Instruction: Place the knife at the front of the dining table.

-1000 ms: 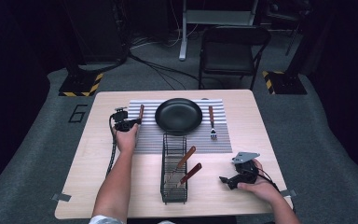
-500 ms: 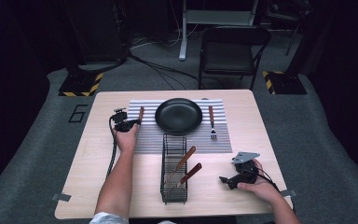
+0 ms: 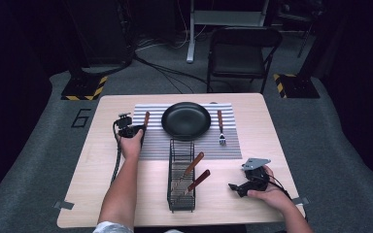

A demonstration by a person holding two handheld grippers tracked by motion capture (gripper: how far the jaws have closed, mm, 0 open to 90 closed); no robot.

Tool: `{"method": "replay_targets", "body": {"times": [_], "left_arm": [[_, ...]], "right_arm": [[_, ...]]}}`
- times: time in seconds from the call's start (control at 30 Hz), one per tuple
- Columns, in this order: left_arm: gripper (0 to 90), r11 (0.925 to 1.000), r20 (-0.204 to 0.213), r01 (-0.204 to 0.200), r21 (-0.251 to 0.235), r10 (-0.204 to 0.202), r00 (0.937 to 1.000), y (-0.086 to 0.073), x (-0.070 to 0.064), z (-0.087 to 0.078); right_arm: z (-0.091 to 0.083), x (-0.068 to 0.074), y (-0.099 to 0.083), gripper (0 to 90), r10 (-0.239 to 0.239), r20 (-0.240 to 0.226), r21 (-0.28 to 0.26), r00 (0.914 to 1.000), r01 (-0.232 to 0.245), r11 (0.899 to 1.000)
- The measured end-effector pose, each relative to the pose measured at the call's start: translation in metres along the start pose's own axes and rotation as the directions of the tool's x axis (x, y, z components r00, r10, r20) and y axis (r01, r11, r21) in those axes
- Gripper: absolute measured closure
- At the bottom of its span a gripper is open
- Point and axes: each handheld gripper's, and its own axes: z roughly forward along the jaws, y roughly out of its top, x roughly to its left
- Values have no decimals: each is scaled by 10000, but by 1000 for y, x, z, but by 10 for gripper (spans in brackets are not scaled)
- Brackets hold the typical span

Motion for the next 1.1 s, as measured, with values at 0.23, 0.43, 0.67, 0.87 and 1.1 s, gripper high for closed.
{"method": "replay_targets", "body": {"times": [0.23, 0.43, 0.67, 0.87, 1.1], "left_arm": [[656, 9999, -155, 157, 27, -157, 9998, 2, 5, -4], [589, 10000, -16, -54, -38, 54, 10000, 6, 2, -15], [532, 9954, 181, -829, -484, 838, 9963, 18, -6, -42], [512, 9908, 169, -1084, -808, 1101, 9938, 25, -8, -62], [521, 9893, 381, -1221, -797, 1254, 9914, 32, -14, -89]], "right_arm": [[0, 0, 0, 0, 3, -2, 1, 10000, -3, 10000], [0, 0, 0, 0, 11, 10, -6, 10000, -11, 10000], [0, 0, 0, 0, 7, 2, -8, 10000, -7, 10000], [0, 0, 0, 0, -7, 1, -6, 10000, 7, 10000], [0, 0, 0, 0, 3, 3, -5, 10000, -3, 10000]]}}
